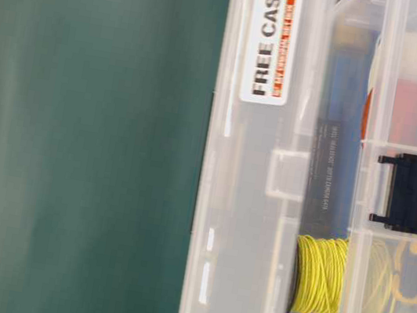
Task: Open the tool box with both arms.
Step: 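Lift the lid with both grippers, swinging it up and back, then push the lid fully back with both grippers until it rests open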
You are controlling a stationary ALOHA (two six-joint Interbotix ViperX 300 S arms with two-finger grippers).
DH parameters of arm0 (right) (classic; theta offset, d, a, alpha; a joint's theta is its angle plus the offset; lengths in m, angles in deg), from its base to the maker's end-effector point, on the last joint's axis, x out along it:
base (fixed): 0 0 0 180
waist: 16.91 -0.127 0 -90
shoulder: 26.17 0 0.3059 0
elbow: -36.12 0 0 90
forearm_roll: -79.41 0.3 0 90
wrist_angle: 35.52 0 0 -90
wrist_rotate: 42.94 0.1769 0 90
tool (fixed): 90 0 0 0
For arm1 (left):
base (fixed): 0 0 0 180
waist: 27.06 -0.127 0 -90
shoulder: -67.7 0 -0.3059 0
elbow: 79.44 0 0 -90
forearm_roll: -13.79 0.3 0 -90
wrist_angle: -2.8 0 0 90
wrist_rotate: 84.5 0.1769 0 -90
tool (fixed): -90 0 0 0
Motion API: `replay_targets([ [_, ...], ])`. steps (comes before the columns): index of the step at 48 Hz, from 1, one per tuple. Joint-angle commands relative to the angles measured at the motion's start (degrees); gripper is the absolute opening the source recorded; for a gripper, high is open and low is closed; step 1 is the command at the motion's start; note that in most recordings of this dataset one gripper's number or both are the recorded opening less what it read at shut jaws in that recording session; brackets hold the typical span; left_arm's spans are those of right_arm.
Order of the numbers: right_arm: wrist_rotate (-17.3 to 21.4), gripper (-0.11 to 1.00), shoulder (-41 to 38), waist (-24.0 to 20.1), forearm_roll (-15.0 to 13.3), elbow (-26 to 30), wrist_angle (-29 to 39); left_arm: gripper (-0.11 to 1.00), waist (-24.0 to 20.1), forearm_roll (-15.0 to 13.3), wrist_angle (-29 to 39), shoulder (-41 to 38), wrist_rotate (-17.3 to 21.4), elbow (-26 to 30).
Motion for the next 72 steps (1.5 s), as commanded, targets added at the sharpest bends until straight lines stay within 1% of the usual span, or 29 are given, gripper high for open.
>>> replay_targets([
  [1,0.4,0.83,1.5,-0.6,0.2,3.5,-3.1,0.87,0.1,-0.2,-2.0,1.8,0.2,3.9],
  [16,0.4,0.83,3.5,-0.5,0.2,3.8,-4.3,0.87,-0.8,-0.2,-2.3,4.6,1.4,4.0],
  [28,0.4,0.83,3.6,0.0,0.2,4.1,-4.6,0.87,-1.1,-0.3,-3.5,4.6,1.4,4.1],
  [42,0.2,0.83,5.2,2.9,0.2,4.9,-4.5,0.87,-2.5,-0.3,-3.5,5.8,1.8,4.7],
  [47,0.2,0.83,5.8,4.1,0.1,5.3,-4.3,0.87,-3.6,-0.2,-3.5,6.0,2.0,5.1],
  [63,0.2,0.83,5.2,9.1,0.2,5.8,-5.6,0.87,-9.8,-0.3,-5.0,5.5,2.0,5.4],
  [72,0.3,0.83,4.6,11.7,0.2,5.9,-6.2,0.87,-11.8,-0.2,-6.1,4.8,1.9,5.5],
])
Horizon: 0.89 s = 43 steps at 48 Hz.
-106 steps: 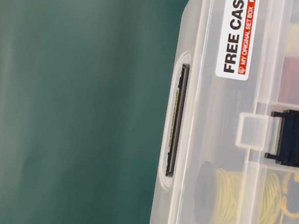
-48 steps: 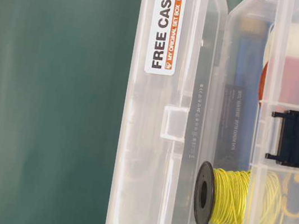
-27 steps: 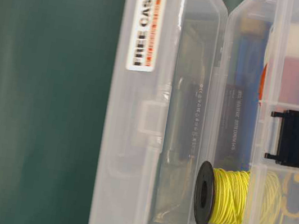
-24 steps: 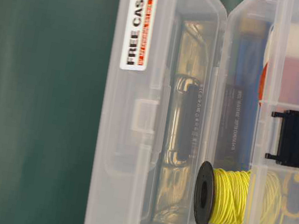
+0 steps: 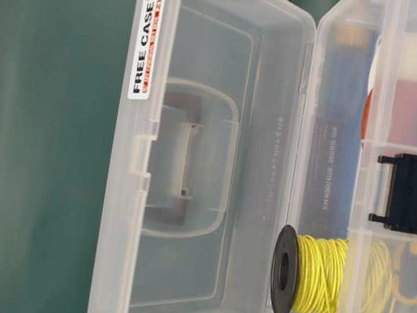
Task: Open the tool box with both arms.
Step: 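Push the lid fully back with both grippers until it rests open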
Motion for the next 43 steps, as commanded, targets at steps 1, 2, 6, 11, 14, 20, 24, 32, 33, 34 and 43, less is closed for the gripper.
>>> replay_targets([
  [1,0.3,0.83,-0.5,0.7,0.3,2.6,-1.7,0.87,-0.3,-0.2,-1.5,-0.4,-0.2,2.4],
  [2,0.3,0.83,-0.7,0.9,0.2,2.7,-1.7,0.87,-0.4,-0.2,-1.6,-0.5,-0.2,2.4],
  [6,0.4,0.83,-1.4,2.1,0.3,2.8,-1.8,0.87,-1.1,-0.2,-1.7,-1.2,-0.2,2.6],
  [11,0.4,0.83,-2.4,3.1,0.3,3.1,-1.8,0.87,-2.2,-0.2,-1.7,-2.2,-0.2,3.0],
  [14,0.4,0.83,-2.9,3.7,0.3,3.3,-2.0,0.87,-3.0,-0.2,-1.7,-2.8,-0.2,3.2],
  [20,0.4,0.83,-4.0,5.1,0.3,3.5,-2.7,0.87,-4.7,-0.1,-1.7,-3.8,-0.2,3.6],
  [24,0.4,0.83,-4.9,6.2,0.3,3.8,-3.1,0.87,-5.9,-0.1,-1.7,-4.7,-0.1,3.9],
  [32,0.4,0.83,-6.7,8.1,0.3,4.4,-3.7,0.87,-8.1,-0.1,-1.7,-6.6,-0.1,4.7],
  [33,0.4,0.83,-7.0,8.3,0.3,4.5,-3.8,0.87,-8.3,-0.2,-1.7,-6.9,-0.1,4.8],
  [34,0.4,0.83,-7.2,8.6,0.3,4.6,-3.7,0.87,-8.5,-0.2,-1.7,-7.0,-0.1,4.9],
  [43,0.3,0.83,-9.3,10.2,0.3,5.4,-3.8,0.87,-9.8,-0.1,-1.7,-9.1,-0.1,5.7],
])
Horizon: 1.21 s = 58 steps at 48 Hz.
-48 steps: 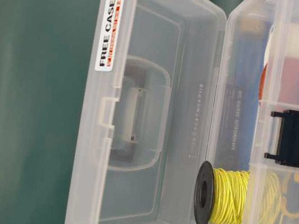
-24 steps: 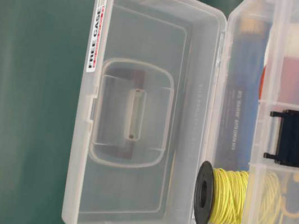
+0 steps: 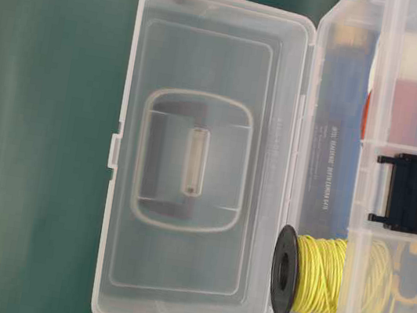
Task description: Open the tool box with both arms.
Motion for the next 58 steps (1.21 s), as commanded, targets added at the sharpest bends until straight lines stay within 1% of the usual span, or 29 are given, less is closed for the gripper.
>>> replay_targets([
  [1,-0.1,0.83,-1.1,0.2,0.1,1.7,-0.4,0.87,-0.6,-0.1,-0.4,-0.4,0.1,1.7],
  [13,-0.1,0.83,-2.9,1.2,0.1,2.5,-0.4,0.87,-1.8,-0.1,-0.4,-1.8,0.5,2.5],
  [19,-0.1,0.83,-2.5,1.8,0.1,2.4,-0.2,0.87,-2.5,-0.1,-0.3,-1.1,0.9,2.1],
  [29,-0.2,0.83,0.0,4.0,0.1,1.2,1.4,0.87,-4.4,-0.1,1.0,1.2,0.9,0.7],
  [37,-0.2,0.83,3.0,5.2,0.1,-0.2,3.7,0.87,-4.7,0.0,2.5,3.3,0.8,-0.6],
  [47,-0.2,0.83,6.4,5.2,0.1,-2.4,5.3,0.87,-4.7,-0.1,4.0,6.3,0.7,-2.2],
  [54,0.1,0.83,6.2,5.1,0.2,-2.5,5.3,0.87,-4.7,-0.1,4.0,6.7,0.2,-2.3],
  [58,0.3,0.83,5.9,4.1,0.3,-2.5,5.4,0.87,-4.0,-0.1,4.0,6.7,-0.5,-2.4],
])
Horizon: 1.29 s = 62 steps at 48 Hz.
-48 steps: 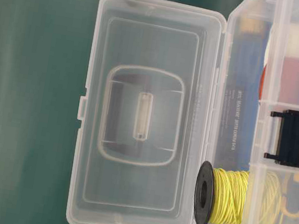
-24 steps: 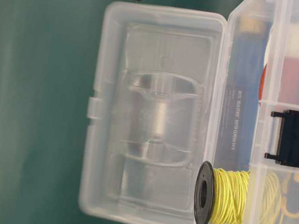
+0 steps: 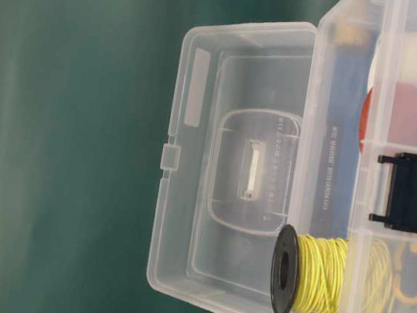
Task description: Open the tool box with both arms.
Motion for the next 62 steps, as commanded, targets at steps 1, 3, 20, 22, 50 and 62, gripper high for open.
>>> replay_targets([
  [1,0.3,0.83,-0.2,-1.4,0.3,0.9,-0.2,0.87,0.8,-0.1,0.0,0.4,-0.6,0.6],
  [3,0.3,0.83,-0.1,-2.5,0.4,0.9,-0.1,0.87,1.6,-0.1,0.4,0.5,-1.0,0.4],
  [20,0.9,0.83,0.6,-18.8,1.0,0.4,2.3,0.87,17.0,-0.1,4.2,6.9,-2.5,-2.7],
  [22,0.9,0.83,0.6,-20.9,1.0,0.3,2.6,0.87,19.3,-0.2,4.7,7.9,-2.5,-3.2],
  [50,1.0,0.83,6.8,-33.7,1.1,-3.4,7.5,0.87,34.6,-0.4,10.1,20.9,-4.8,-9.3],
  [62,1.0,0.83,18.5,-33.7,3.5,-12.6,6.2,0.87,34.8,-0.4,11.1,30.4,-8.4,-16.9],
])
